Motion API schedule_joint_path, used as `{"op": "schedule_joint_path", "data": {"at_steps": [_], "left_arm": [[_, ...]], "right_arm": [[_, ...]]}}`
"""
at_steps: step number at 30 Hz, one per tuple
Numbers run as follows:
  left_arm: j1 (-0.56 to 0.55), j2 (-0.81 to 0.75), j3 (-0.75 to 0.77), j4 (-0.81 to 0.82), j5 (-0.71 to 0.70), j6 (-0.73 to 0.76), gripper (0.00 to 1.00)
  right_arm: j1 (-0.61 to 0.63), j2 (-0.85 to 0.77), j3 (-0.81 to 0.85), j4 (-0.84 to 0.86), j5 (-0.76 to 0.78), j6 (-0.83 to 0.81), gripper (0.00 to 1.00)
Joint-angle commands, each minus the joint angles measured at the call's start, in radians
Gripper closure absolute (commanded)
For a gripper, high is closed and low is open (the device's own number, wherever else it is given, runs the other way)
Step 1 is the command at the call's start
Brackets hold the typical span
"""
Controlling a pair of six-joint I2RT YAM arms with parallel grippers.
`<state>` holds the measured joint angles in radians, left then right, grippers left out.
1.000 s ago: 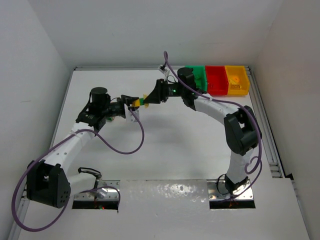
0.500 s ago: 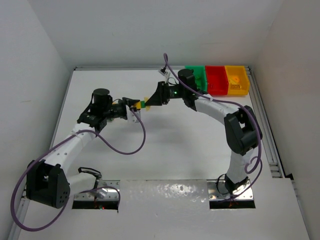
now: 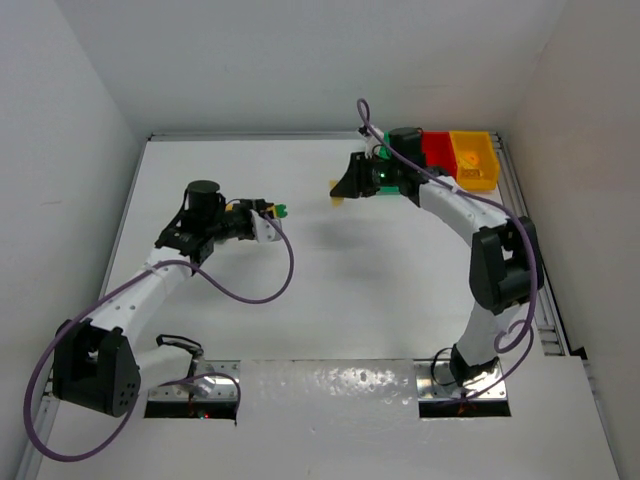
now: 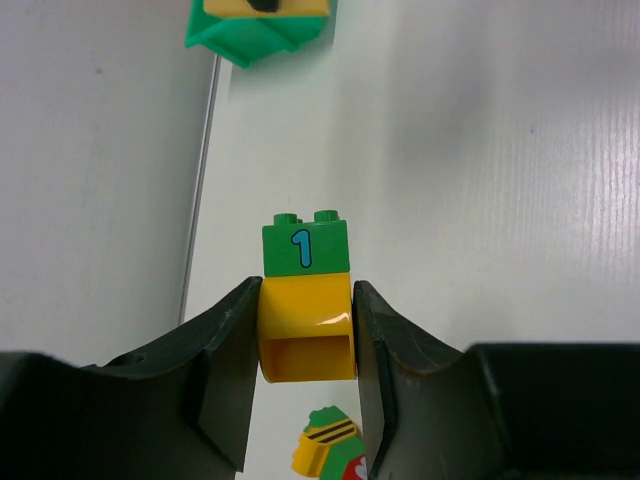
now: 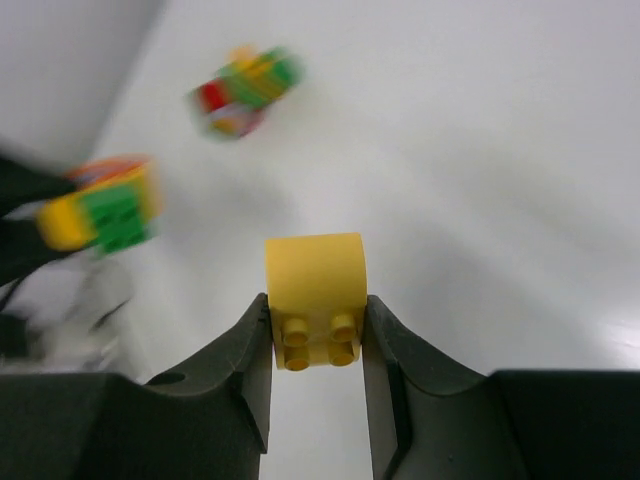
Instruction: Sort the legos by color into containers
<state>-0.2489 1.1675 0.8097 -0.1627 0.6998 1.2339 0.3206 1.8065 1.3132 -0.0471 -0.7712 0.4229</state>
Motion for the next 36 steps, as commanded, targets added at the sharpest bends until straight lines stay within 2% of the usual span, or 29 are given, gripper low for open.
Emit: {"op": "schedule_joint_path", "data": {"at_steps": [1, 4, 6, 8, 12, 15, 17, 18, 25, 29, 33, 34, 36], "left_arm": [[0.003, -0.006, -0.004, 0.074, -0.04, -0.131, 1.0], [0.003, -0.009, -0.003, 0.11, -0.065, -0.244, 1.0], [0.003, -0.012, 0.0, 0.129, -0.077, -0.335, 1.0], [0.002, -0.017, 0.0, 0.129, -0.098, -0.375, 1.0], [0.002, -0.052, -0.03, 0.144, -0.112, -0.416, 1.0], [0.002, -0.069, -0.056, 0.183, -0.117, -0.439, 1.0], [0.002, -0.069, -0.063, 0.183, -0.125, -0.458, 1.0], [0.002, -0.074, -0.064, 0.183, -0.128, -0.464, 1.0], [0.002, -0.1, -0.115, 0.212, -0.128, -0.485, 1.0], [0.002, -0.094, -0.119, 0.212, -0.114, -0.472, 1.0], [0.003, -0.086, -0.118, 0.221, -0.106, -0.464, 1.0], [0.002, -0.083, -0.116, 0.226, -0.108, -0.462, 1.0], [0.002, -0.072, -0.11, 0.227, -0.109, -0.465, 1.0]], "right_arm": [[-0.017, -0.015, 0.177, -0.235, 0.558, -0.171, 1.0], [-0.069, 0.065, 0.357, -0.322, 0.845, -0.193, 1.0], [-0.104, 0.106, 0.463, -0.365, 0.909, -0.158, 1.0], [-0.152, 0.113, 0.481, -0.363, 1.045, -0.15, 1.0], [-0.179, 0.154, 0.422, -0.186, 1.399, -0.286, 1.0], [-0.199, 0.282, 0.541, -0.206, 1.593, -0.343, 1.0], [-0.213, 0.361, 0.581, -0.194, 1.657, -0.38, 1.0], [-0.218, 0.375, 0.592, -0.148, 1.715, -0.415, 1.0], [-0.282, 0.441, 0.537, 0.099, 1.773, -0.559, 1.0], [-0.316, 0.516, 0.619, 0.052, 1.631, -0.552, 1.0], [-0.316, 0.554, 0.621, 0.064, 1.552, -0.564, 1.0], [-0.348, 0.562, 0.635, 0.053, 1.528, -0.553, 1.0], [-0.357, 0.577, 0.649, 0.01, 1.478, -0.518, 0.94]]}}
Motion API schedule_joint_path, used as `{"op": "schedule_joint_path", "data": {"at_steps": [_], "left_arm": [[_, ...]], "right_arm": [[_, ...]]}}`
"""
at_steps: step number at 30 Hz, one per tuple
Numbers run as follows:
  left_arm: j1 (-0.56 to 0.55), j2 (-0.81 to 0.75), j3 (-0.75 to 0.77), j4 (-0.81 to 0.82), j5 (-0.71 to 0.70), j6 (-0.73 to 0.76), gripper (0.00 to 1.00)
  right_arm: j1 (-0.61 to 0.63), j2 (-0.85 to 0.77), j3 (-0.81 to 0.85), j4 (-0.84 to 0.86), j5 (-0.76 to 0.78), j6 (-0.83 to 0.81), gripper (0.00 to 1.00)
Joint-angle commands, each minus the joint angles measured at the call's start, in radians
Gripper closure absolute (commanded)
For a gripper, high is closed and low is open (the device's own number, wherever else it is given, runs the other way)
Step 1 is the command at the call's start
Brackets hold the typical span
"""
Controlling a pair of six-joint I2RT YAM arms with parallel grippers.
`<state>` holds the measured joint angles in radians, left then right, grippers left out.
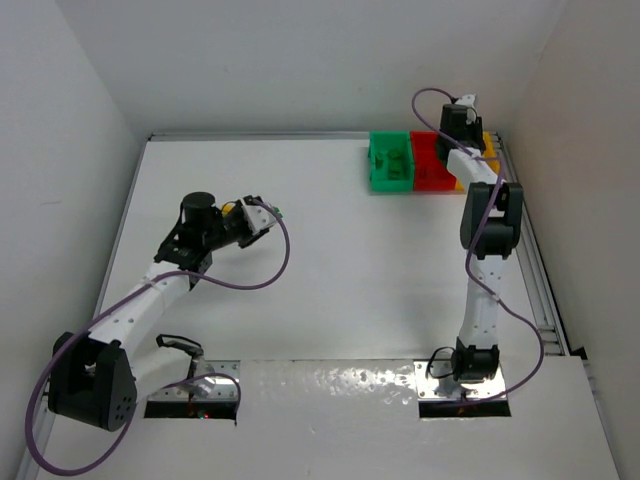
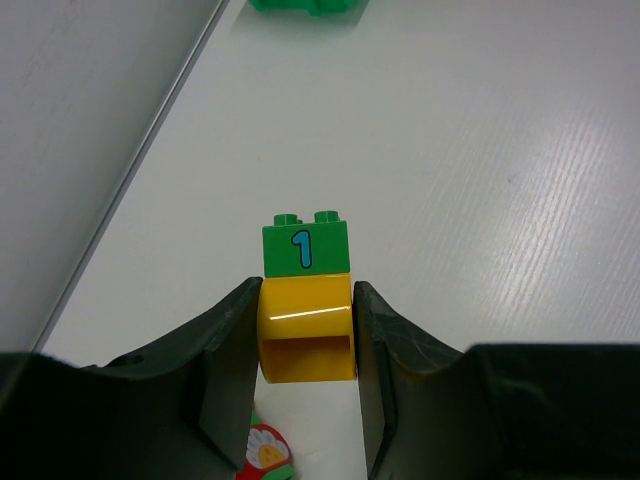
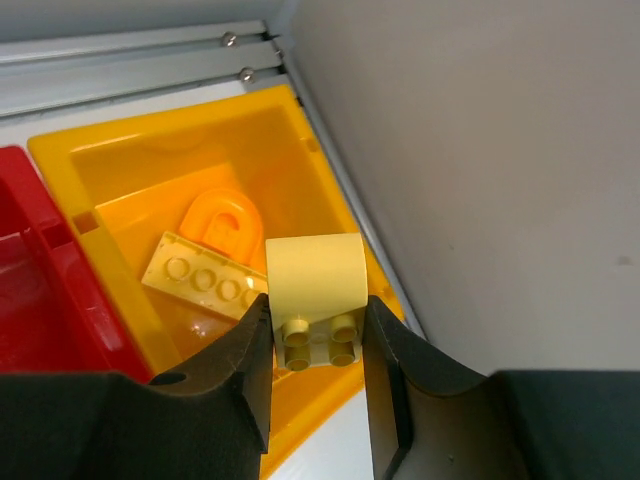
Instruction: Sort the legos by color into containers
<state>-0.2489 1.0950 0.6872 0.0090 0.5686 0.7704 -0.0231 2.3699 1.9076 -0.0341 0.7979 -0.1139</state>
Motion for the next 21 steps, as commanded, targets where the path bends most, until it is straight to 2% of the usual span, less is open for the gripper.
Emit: {"op": "schedule_joint_path", "data": {"at_steps": [1, 2, 5, 8, 15, 21], "left_arm": [[0.002, 0.005, 0.015, 0.057, 0.02, -0.006, 1.0], [0.002, 0.009, 0.018, 0.059, 0.019, -0.011, 1.0], [0.003, 0.014, 0.017, 0.065, 0.019, -0.014, 1.0], [0.003, 0.014, 0.015, 0.068, 0.03, -0.017, 1.0], [0.003, 0.013, 0.021, 0.066, 0.034, -0.017, 1.0], [0.002, 0.005, 0.017, 0.092, 0.063, -0.01, 1.0]], "right_arm": [[-0.018, 0.014, 0.054, -0.006, -0.097, 0.023, 0.89], [-0.021, 0.012, 0.051, -0.006, -0.107, 0.026, 0.75], [-0.023, 0.002, 0.06, -0.026, -0.16, 0.026, 0.65], [-0.023, -0.008, 0.076, -0.049, -0.158, 0.045, 0.48], [-0.023, -0.067, 0.041, -0.067, -0.163, 0.048, 0.39], [0.002, -0.192, -0.048, -0.122, -0.147, 0.16, 0.34]]}}
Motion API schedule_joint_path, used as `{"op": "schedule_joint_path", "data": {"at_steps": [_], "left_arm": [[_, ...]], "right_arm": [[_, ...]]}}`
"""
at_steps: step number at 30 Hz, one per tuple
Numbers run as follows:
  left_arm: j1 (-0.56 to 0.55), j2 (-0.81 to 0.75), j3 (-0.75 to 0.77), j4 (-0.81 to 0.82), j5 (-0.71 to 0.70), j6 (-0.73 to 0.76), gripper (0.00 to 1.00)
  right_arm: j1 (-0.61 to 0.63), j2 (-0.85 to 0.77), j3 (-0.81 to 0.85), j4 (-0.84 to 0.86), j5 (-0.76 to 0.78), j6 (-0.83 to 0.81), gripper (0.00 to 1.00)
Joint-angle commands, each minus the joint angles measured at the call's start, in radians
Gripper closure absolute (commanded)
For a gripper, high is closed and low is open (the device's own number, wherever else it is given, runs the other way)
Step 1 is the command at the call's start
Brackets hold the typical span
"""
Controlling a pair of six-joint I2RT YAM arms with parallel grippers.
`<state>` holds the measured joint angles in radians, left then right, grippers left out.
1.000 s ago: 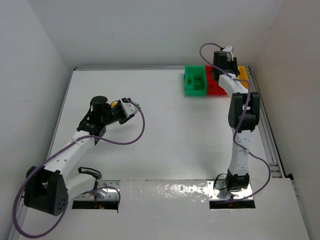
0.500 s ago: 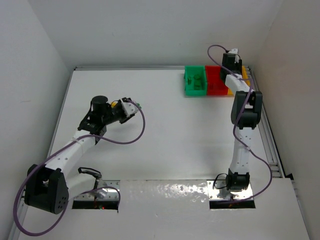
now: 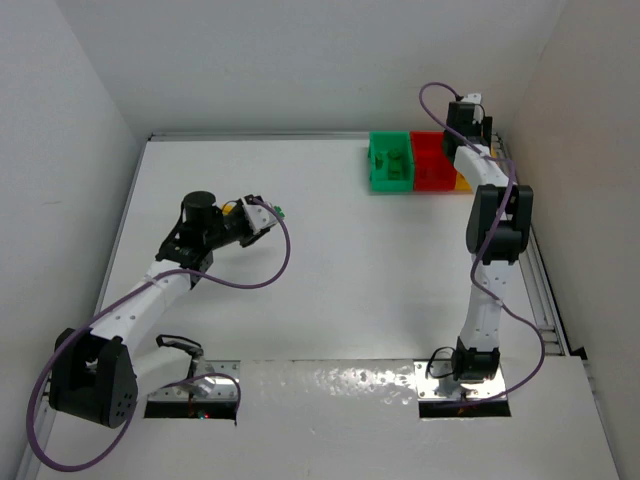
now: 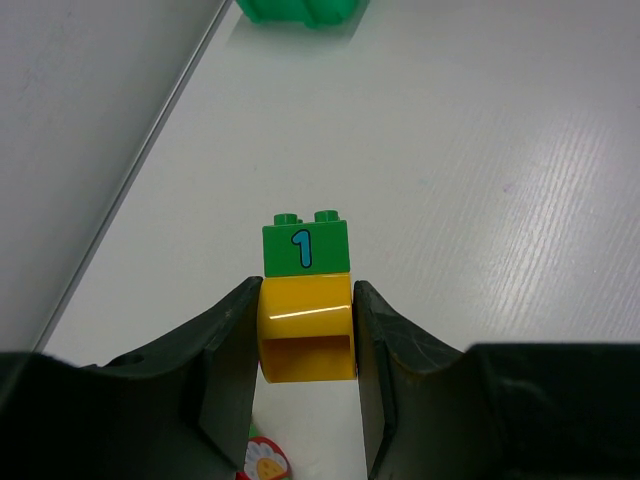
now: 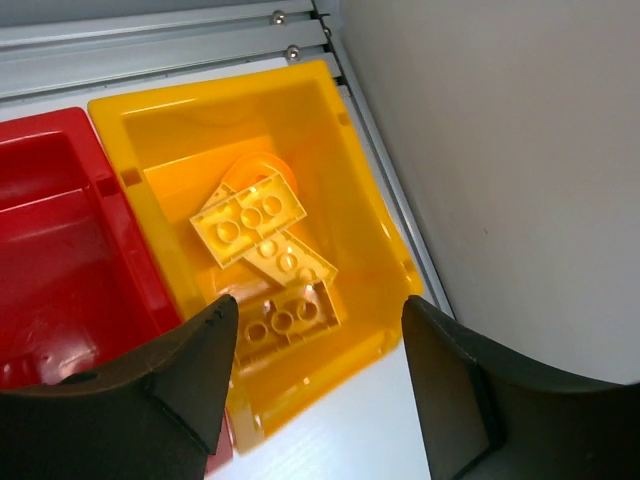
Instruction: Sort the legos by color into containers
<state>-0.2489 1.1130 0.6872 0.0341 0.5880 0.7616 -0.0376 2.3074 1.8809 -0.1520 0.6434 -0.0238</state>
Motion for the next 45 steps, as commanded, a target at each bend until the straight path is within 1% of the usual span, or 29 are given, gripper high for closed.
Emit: {"op": "schedule_joint_path", "data": {"at_steps": [1, 3, 4, 5, 7, 8, 10, 11, 12, 13, 14, 16, 17, 19, 20, 21, 22, 23, 25, 26, 27, 29, 32, 36, 38, 41, 45], "left_arm": [[0.002, -0.013, 0.017, 0.07, 0.05, 0.004, 1.0], [0.002, -0.012, 0.015, 0.073, 0.076, 0.027, 1.0], [0.002, -0.012, 0.017, 0.072, 0.099, 0.042, 1.0], [0.002, -0.01, 0.015, 0.07, 0.111, 0.056, 1.0], [0.002, -0.01, 0.015, 0.063, 0.136, 0.093, 1.0], [0.002, -0.01, 0.017, 0.061, 0.157, 0.106, 1.0], [0.002, -0.008, 0.023, 0.059, 0.182, 0.117, 1.0], [0.0, -0.008, 0.025, 0.053, 0.193, 0.14, 1.0], [0.0, -0.008, 0.028, 0.053, 0.202, 0.149, 1.0], [-0.001, -0.008, 0.032, 0.052, 0.214, 0.16, 1.0], [-0.001, -0.007, 0.035, 0.052, 0.22, 0.174, 1.0], [-0.003, -0.005, 0.044, 0.052, 0.231, 0.186, 1.0], [-0.003, -0.002, 0.048, 0.05, 0.234, 0.192, 1.0], [-0.003, 0.008, 0.069, 0.04, 0.249, 0.171, 1.0], [-0.003, 0.014, 0.08, 0.027, 0.257, 0.159, 1.0], [-0.003, 0.022, 0.115, 0.003, 0.28, 0.159, 1.0], [-0.003, 0.039, 0.138, -0.085, 0.298, 0.174, 1.0], [-0.003, 0.044, 0.173, -0.12, 0.318, 0.173, 1.0], [-0.003, 0.053, 0.199, -0.186, 0.38, 0.139, 1.0], [-0.003, 0.054, 0.216, -0.21, 0.4, 0.136, 1.0], [-0.003, 0.057, 0.222, -0.253, 0.436, 0.136, 1.0], [-0.003, 0.07, 0.235, -0.289, 0.463, 0.11, 1.0], [-0.003, 0.091, 0.245, -0.307, 0.469, 0.11, 1.0], [-0.003, 0.099, 0.258, -0.307, 0.495, 0.113, 1.0], [-0.003, 0.102, 0.268, -0.316, 0.498, 0.116, 1.0], [-0.003, 0.119, 0.288, -0.309, 0.493, 0.078, 1.0], [-0.003, 0.127, 0.299, -0.275, 0.503, 0.009, 1.0]], "right_arm": [[0.022, -0.144, -0.032, -0.017, 0.018, 0.091, 0.34], [0.03, -0.189, -0.066, -0.035, 0.033, 0.117, 0.33], [0.03, -0.204, -0.075, -0.047, 0.032, 0.163, 0.33], [0.063, -0.222, -0.088, -0.058, 0.024, 0.183, 0.32], [0.082, -0.284, -0.123, -0.095, 0.003, 0.226, 0.31], [0.108, -0.308, -0.153, -0.106, -0.051, 0.228, 0.28], [0.142, -0.39, -0.184, -0.149, -0.144, 0.208, 0.26], [0.181, -0.419, -0.222, -0.161, -0.298, 0.194, 0.24], [0.208, -0.478, -0.244, -0.175, -0.386, 0.167, 0.23], [0.267, -0.505, -0.264, -0.176, -0.556, 0.154, 0.21], [0.3, -0.526, -0.304, -0.167, -0.638, 0.147, 0.17], [0.39, -0.557, -0.328, -0.143, -0.837, 0.153, 0.13], [0.415, -0.553, -0.339, -0.111, -1.057, 0.172, 0.11], [0.504, -0.523, -0.333, -0.089, -1.229, 0.156, 0.1], [0.534, -0.517, -0.341, -0.078, -1.267, 0.087, 0.1], [0.563, -0.522, -0.354, -0.069, -1.256, 0.043, 0.09], [0.599, -0.531, -0.403, -0.049, -1.243, -0.008, 0.09], [0.605, -0.543, -0.434, 0.03, -1.26, -0.049, 0.09], [0.605, -0.584, -0.521, 0.124, -1.323, -0.067, 0.1], [0.605, -0.595, -0.535, 0.146, -1.372, -0.121, 0.12], [0.605, -0.605, -0.543, 0.146, -1.396, -0.142, 0.19], [0.605, -0.628, -0.548, 0.1, -1.441, -0.188, 0.26], [0.607, -0.674, -0.581, 0.086, -1.453, -0.202, 0.26], [0.611, -0.72, -0.69, 0.257, -1.45, -0.127, 0.27], [0.62, -0.721, -0.687, 0.249, -1.452, -0.142, 0.27], [0.645, -0.72, -0.658, 0.18, -1.443, -0.206, 0.3], [0.65, -0.721, -0.664, 0.157, -1.433, -0.234, 0.32]]}}
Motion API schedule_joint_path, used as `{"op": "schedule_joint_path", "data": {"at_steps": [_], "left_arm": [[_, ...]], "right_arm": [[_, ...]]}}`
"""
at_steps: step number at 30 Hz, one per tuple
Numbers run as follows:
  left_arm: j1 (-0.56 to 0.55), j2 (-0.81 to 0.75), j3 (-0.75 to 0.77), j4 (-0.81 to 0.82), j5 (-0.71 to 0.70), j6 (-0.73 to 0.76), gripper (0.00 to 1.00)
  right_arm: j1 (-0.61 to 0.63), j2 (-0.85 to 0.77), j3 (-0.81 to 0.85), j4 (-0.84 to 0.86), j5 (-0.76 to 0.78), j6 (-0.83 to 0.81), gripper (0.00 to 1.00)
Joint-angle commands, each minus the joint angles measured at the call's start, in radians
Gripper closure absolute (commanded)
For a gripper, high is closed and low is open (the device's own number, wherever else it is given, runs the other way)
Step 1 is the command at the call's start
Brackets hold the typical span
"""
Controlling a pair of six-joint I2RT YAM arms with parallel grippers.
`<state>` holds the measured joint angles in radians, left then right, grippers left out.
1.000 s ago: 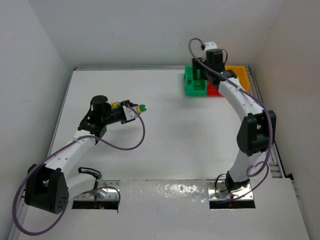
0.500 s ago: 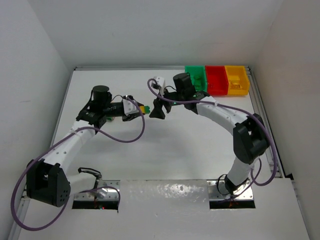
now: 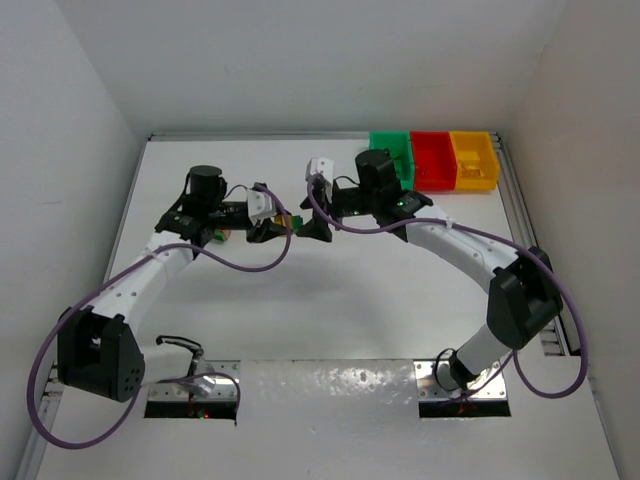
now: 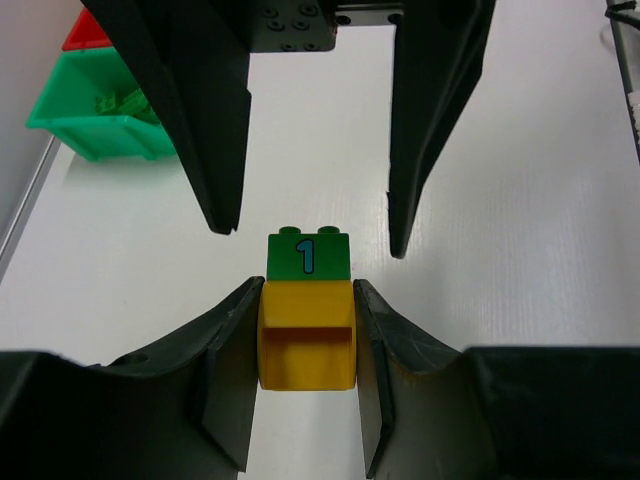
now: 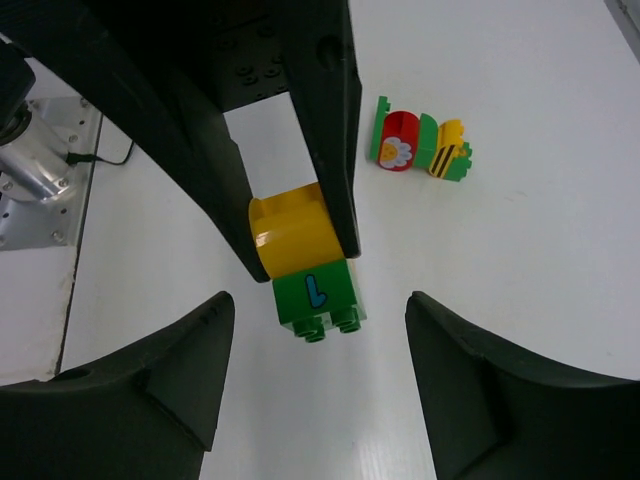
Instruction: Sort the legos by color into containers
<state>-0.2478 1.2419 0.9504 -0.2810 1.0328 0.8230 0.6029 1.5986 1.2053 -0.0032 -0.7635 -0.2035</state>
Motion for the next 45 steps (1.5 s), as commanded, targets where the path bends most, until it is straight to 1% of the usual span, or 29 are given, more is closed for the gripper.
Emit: {"op": "schedule_joint_path", "data": {"at_steps": [1, 2, 3, 4, 8, 14, 16, 19, 21, 22, 23, 24, 25, 26, 27, 30, 31, 33, 34, 38, 39, 41, 42, 44, 45], "left_arm": [[-0.004, -0.001, 0.034, 0.043, 0.062, -0.061, 1.0], [-0.004, -0.001, 0.036, 0.046, 0.062, -0.067, 1.0], [-0.004, -0.001, 0.034, 0.046, 0.062, -0.067, 1.0], [-0.004, -0.001, 0.034, 0.046, 0.059, -0.068, 1.0], [-0.004, -0.001, 0.034, 0.057, 0.058, -0.081, 1.0], [-0.004, 0.001, 0.034, 0.077, 0.067, -0.094, 1.0], [-0.004, 0.002, 0.034, 0.082, 0.069, -0.099, 1.0], [-0.005, 0.004, 0.03, 0.088, 0.075, -0.099, 1.0], [-0.005, 0.004, 0.028, 0.095, 0.078, -0.11, 1.0], [-0.005, 0.004, 0.03, 0.098, 0.078, -0.113, 1.0], [-0.005, 0.004, 0.028, 0.098, 0.073, -0.114, 1.0], [-0.005, 0.002, 0.031, 0.098, 0.07, -0.114, 1.0], [-0.005, 0.002, 0.033, 0.097, 0.067, -0.114, 1.0], [-0.005, 0.002, 0.036, 0.048, 0.046, -0.064, 1.0], [-0.005, 0.004, 0.036, 0.048, 0.046, -0.064, 1.0], [-0.005, 0.002, 0.036, -0.047, -0.013, 0.06, 1.0], [-0.002, 0.002, 0.036, -0.067, -0.052, 0.071, 1.0], [0.002, 0.002, 0.037, -0.079, -0.077, 0.088, 1.0], [0.007, 0.002, 0.037, -0.083, -0.089, 0.091, 1.0], [0.01, 0.004, 0.025, -0.048, -0.096, 0.076, 1.0], [0.01, 0.005, 0.016, -0.035, -0.093, 0.065, 1.0], [0.01, 0.01, 0.01, -0.006, -0.073, 0.041, 1.0], [0.01, 0.011, 0.005, 0.005, -0.066, 0.03, 1.0], [0.01, 0.016, 0.002, 0.032, -0.057, -0.001, 1.0], [0.01, 0.017, 0.002, 0.042, -0.057, -0.01, 1.0]], "right_arm": [[0.014, -0.011, 0.019, -0.01, -0.02, -0.068, 0.33], [0.02, -0.005, 0.034, -0.056, -0.016, -0.083, 0.33], [0.023, -0.002, 0.04, -0.067, -0.014, -0.103, 0.34], [0.027, -0.002, 0.043, -0.069, -0.013, -0.103, 0.37], [0.032, 0.006, 0.04, -0.058, -0.008, -0.097, 0.42], [0.044, 0.012, 0.037, -0.029, 0.007, -0.068, 0.54], [0.046, 0.02, 0.042, -0.026, 0.007, -0.063, 0.54], [0.051, 0.023, 0.037, -0.014, 0.009, -0.057, 0.59], [0.052, 0.027, 0.037, -0.003, 0.013, -0.045, 0.75], [0.052, 0.03, 0.04, -0.003, 0.019, -0.04, 0.82], [0.052, 0.031, 0.043, -0.003, 0.026, -0.04, 0.94], [0.051, 0.031, 0.043, -0.003, 0.027, -0.04, 1.0], [0.051, 0.029, 0.043, 0.02, 0.027, -0.04, 1.0], [0.052, 0.018, 0.031, 0.006, 0.047, -0.057, 1.0], [0.052, 0.014, 0.025, 0.006, 0.047, -0.057, 1.0], [0.04, -0.023, -0.013, -0.111, 0.154, -0.178, 1.0], [0.014, -0.032, -0.029, -0.125, 0.176, -0.194, 1.0], [-0.024, -0.064, -0.073, -0.161, 0.199, -0.211, 1.0], [-0.072, -0.075, -0.085, -0.17, 0.202, -0.209, 1.0], [-0.178, -0.115, -0.144, -0.169, 0.233, -0.186, 1.0], [-0.187, -0.115, -0.144, -0.153, 0.277, -0.179, 1.0], [-0.218, -0.097, -0.126, -0.124, 0.315, -0.165, 1.0], [-0.227, -0.08, -0.115, -0.062, 0.341, -0.113, 1.0], [-0.255, 0.009, -0.057, 0.029, 0.507, -0.038, 1.0], [-0.261, 0.055, -0.02, 0.096, 0.601, 0.029, 1.0]]}}
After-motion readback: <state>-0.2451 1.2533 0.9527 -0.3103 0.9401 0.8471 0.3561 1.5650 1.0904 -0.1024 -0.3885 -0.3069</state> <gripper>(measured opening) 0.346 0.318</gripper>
